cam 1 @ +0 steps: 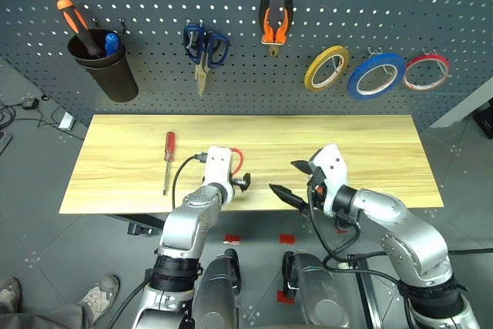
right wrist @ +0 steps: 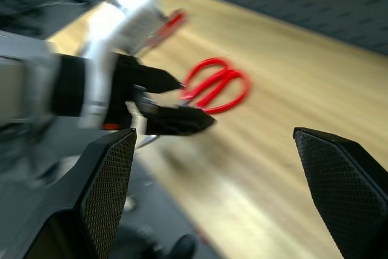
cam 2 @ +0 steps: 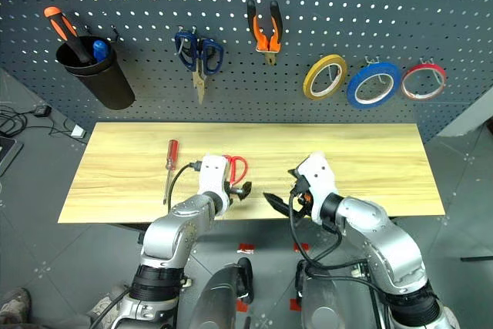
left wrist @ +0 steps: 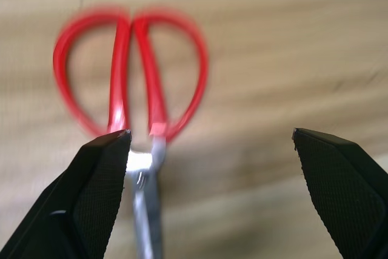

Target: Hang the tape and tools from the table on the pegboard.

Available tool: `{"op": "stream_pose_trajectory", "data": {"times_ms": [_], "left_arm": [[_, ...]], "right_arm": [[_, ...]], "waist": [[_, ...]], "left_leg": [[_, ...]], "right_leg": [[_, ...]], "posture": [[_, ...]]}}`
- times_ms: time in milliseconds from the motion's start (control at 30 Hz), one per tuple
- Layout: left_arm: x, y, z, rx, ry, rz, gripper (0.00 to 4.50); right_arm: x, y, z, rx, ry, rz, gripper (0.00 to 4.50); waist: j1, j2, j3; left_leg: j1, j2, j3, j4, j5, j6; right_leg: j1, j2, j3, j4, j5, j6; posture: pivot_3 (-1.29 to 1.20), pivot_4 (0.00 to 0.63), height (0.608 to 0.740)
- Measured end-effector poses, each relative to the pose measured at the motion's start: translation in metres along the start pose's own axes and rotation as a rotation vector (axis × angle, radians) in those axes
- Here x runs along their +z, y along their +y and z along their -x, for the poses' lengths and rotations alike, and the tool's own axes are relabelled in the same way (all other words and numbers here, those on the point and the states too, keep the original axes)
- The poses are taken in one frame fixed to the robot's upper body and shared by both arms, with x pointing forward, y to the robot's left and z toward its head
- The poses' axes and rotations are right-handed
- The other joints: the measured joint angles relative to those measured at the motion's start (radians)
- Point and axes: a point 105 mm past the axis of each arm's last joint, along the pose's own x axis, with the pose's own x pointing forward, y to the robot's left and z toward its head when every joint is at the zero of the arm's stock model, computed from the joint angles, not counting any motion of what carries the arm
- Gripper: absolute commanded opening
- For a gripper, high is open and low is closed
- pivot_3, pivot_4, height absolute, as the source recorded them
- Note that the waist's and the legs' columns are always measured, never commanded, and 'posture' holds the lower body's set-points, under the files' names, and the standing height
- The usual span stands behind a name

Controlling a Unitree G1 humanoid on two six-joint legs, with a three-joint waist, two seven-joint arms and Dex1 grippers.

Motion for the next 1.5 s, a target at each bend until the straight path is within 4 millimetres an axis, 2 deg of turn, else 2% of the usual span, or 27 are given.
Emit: {"op": "stream_pose_trajectory", "data": {"times_ms": [167, 433, 567, 700, 967, 1067, 1267, 1367, 1500], "left_arm": [[-0.007, 0.007, 0.001, 0.037, 0.039, -0.027, 4.50], [-0.023, 0.015, -0.005, 0.069, 0.124, -0.068, 4.50], [-0.019, 0.016, -0.011, 0.081, 0.128, -0.081, 4.50], [-0.017, 0.017, -0.015, 0.086, 0.124, -0.093, 3.67], [-0.023, 0.021, -0.016, 0.094, 0.134, -0.028, 1.15], [-0.024, 0.024, -0.015, 0.102, 0.138, -0.012, 0.34], [-0.024, 0.027, -0.014, 0.093, 0.140, 0.005, 0.30], [-0.022, 0.022, -0.010, 0.052, 0.112, 0.022, 0.30], [-0.031, 0.009, -0.001, -0.022, 0.075, 0.010, 0.30]], "right_arm": [[0.002, 0.011, 0.001, 0.076, -0.007, -0.029, 4.42], [0.001, 0.013, 0.000, 0.082, 0.002, -0.027, 4.42], [0.001, 0.013, 0.000, 0.083, 0.002, -0.028, 4.42], [0.000, 0.013, 0.000, 0.085, 0.005, -0.028, 4.50], [0.002, 0.012, 0.001, 0.096, 0.013, 0.010, 4.50], [0.003, 0.012, 0.001, 0.104, 0.021, 0.032, 4.50], [0.005, 0.013, -0.001, 0.106, 0.031, 0.088, 4.50], [0.004, 0.014, -0.002, 0.112, 0.032, 0.098, 4.50], [0.011, 0.017, -0.002, 0.117, 0.008, 0.120, 4.50]], "waist": [[0.002, 0.000, 0.000], [0.003, 0.000, 0.000], [0.003, 0.000, 0.000], [0.003, 0.000, -0.001], [0.002, 0.000, -0.002], [0.002, 0.000, -0.002], [0.001, 0.001, -0.002], [-0.001, 0.001, -0.002], [-0.004, 0.001, -0.002]], "left_leg": [[0.000, 0.000, 0.000, 0.000, 0.000, 0.000], [0.000, 0.000, 0.000, 0.000, -0.001, -0.001], [0.000, 0.000, 0.000, 0.000, -0.001, -0.001], [0.001, 0.000, 0.000, 0.000, -0.001, -0.001], [0.001, 0.000, 0.000, 0.000, -0.001, -0.001], [0.001, 0.000, 0.000, 0.000, -0.001, -0.001], [0.001, 0.000, 0.000, 0.000, -0.001, -0.001], [0.001, 0.000, 0.000, 0.000, -0.001, -0.001], [0.001, 0.000, 0.000, 0.000, -0.001, -0.001]], "right_leg": [[0.000, 0.000, 0.000, 0.000, 0.000, 0.000], [0.000, 0.000, 0.000, -0.001, 0.000, 0.000], [0.000, 0.000, -0.001, -0.001, 0.000, 0.000], [0.001, 0.000, -0.001, -0.001, 0.000, 0.000], [0.001, 0.000, -0.001, -0.001, 0.000, 0.000], [0.001, 0.000, -0.001, -0.001, 0.000, 0.000], [0.002, 0.000, -0.001, -0.001, 0.000, 0.000], [0.002, 0.000, -0.001, -0.001, 0.000, 0.000], [0.001, 0.000, -0.001, -0.001, 0.000, 0.000]], "posture": [[-0.27, 0.324, 0.740], [-0.27, 0.318, 0.740], [-0.28, 0.313, 0.740], [-0.28, 0.310, 0.740], [-0.29, 0.309, 0.740], [-0.29, 0.307, 0.740], [-0.29, 0.304, 0.740], [-0.30, 0.301, 0.740], [-0.30, 0.299, 0.740]]}}
